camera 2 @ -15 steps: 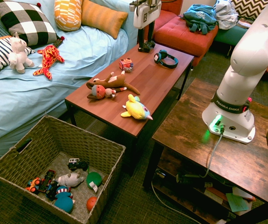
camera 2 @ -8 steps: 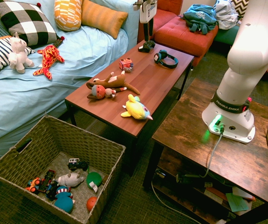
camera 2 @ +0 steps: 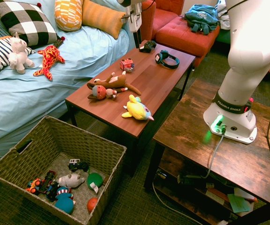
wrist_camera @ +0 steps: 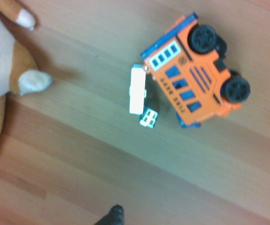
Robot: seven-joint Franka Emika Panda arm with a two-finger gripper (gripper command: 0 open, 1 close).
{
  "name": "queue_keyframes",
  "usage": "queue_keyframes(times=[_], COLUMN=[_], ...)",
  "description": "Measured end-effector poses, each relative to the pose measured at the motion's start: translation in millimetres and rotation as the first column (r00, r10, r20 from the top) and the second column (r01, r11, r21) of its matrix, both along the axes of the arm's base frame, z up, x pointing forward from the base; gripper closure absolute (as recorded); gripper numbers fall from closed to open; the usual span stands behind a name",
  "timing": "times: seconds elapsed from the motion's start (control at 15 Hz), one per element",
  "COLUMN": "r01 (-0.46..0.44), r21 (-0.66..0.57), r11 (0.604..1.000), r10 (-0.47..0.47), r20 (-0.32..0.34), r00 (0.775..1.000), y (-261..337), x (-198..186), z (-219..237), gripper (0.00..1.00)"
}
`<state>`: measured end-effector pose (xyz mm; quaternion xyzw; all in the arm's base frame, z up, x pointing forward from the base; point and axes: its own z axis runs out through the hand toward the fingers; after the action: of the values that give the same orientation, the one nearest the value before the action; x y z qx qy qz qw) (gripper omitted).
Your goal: Put the toy car in the basket
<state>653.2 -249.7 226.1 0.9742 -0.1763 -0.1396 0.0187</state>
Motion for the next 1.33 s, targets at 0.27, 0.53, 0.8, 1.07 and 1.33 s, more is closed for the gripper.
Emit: queue_keyframes(times=[0.27,0.53,0.8,1.07,1.33], r01=[-0.062,-0.127,-0.188,-0.216,-0.225], r21=[0.010,-0.018,-0.039,-0.050,-0.060], r11=[0.998,0.992,0.981,0.975,0.973], r10=[0.062,0.126,0.186,0.213,0.222], r20=[-0.031,-0.031,-0.046,-0.054,-0.047], r00=[0.998,0.992,0.981,0.976,0.974], y=[15,11,23,32,33], x=[18,35,45,51,52], z=[-54,-79,-100,-113,-125], gripper=[0.00,0.00,0.00,0.00,1.00])
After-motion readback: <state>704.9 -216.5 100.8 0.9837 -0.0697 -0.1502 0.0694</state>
